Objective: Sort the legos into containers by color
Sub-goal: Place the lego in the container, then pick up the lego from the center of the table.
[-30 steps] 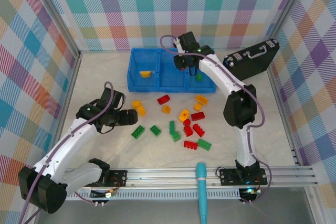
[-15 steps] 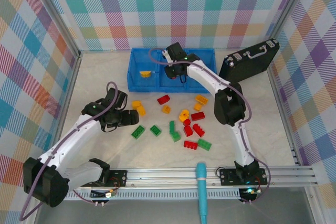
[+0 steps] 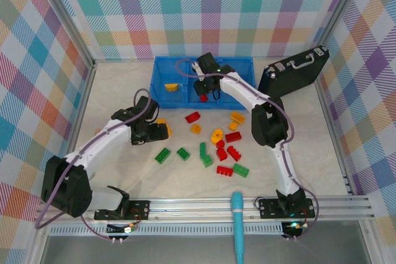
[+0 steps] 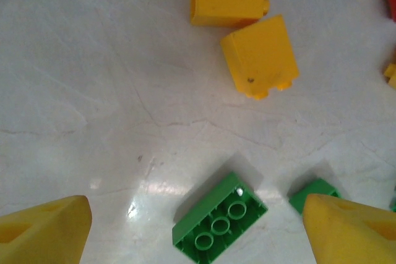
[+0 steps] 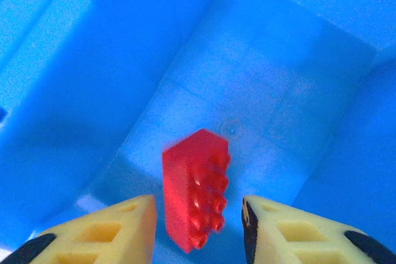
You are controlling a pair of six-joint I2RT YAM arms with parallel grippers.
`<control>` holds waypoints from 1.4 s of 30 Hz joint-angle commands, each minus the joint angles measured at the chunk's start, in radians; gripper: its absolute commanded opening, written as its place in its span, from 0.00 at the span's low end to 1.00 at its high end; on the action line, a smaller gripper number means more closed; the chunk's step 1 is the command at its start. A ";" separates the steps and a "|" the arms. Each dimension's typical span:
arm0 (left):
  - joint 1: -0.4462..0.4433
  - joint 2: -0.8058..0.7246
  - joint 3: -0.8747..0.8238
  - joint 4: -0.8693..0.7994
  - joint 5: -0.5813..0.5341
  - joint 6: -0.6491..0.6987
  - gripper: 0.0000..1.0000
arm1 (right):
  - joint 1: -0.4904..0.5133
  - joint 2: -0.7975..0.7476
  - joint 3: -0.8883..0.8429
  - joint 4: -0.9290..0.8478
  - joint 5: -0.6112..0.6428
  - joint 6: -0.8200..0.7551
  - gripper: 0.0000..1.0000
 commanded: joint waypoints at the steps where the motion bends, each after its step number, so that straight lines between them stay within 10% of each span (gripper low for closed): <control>1: -0.012 0.061 0.064 0.048 -0.028 -0.033 0.88 | 0.004 -0.099 -0.049 -0.006 -0.022 0.001 0.43; 25: -0.011 0.392 0.143 0.235 0.044 -0.202 0.76 | 0.004 -0.702 -0.766 0.010 -0.081 0.159 0.64; 42: -0.011 0.448 0.125 0.243 0.088 -0.201 0.33 | 0.010 -0.888 -1.102 -0.052 -0.103 0.304 0.64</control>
